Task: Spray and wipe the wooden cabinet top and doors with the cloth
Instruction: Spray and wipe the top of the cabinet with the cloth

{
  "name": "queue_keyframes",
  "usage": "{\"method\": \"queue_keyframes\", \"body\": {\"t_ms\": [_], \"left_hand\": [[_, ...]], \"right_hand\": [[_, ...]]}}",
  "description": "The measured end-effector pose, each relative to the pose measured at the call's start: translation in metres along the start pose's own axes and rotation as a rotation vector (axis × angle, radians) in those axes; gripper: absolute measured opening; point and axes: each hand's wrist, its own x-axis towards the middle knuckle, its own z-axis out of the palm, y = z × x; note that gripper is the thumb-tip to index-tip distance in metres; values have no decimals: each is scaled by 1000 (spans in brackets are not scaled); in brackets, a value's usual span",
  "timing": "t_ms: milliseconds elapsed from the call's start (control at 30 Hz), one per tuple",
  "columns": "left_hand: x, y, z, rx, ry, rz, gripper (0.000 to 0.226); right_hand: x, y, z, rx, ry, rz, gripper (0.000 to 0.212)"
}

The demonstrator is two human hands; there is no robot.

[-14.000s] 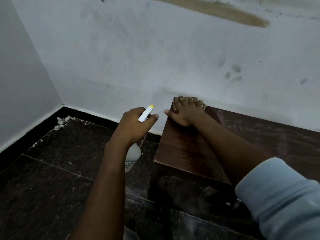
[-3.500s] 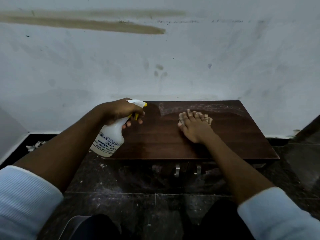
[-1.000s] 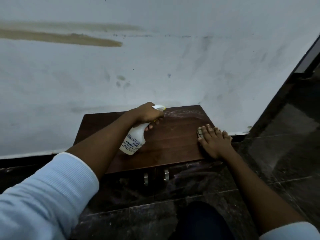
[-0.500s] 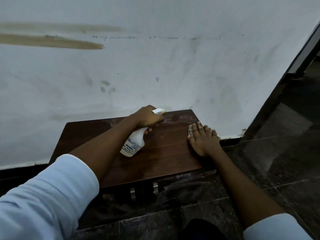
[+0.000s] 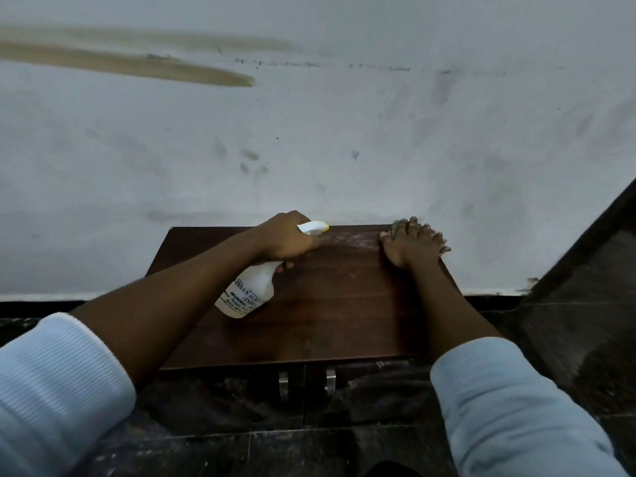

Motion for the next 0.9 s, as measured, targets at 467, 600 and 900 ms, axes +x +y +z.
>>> {"method": "queue_keyframes", "body": {"t_ms": [467, 600, 900], "left_hand": [[-24, -30, -12, -49, 63, -38, 41], [-24, -31, -10, -27, 60, -27, 39], [-34, -31, -17, -86, 59, -33, 32]], "right_hand": [[-68, -21, 23, 128, 24, -380, 70], [-27, 2, 7, 54, 28, -255, 65], [-12, -71, 15, -45, 59, -330, 67]]}}
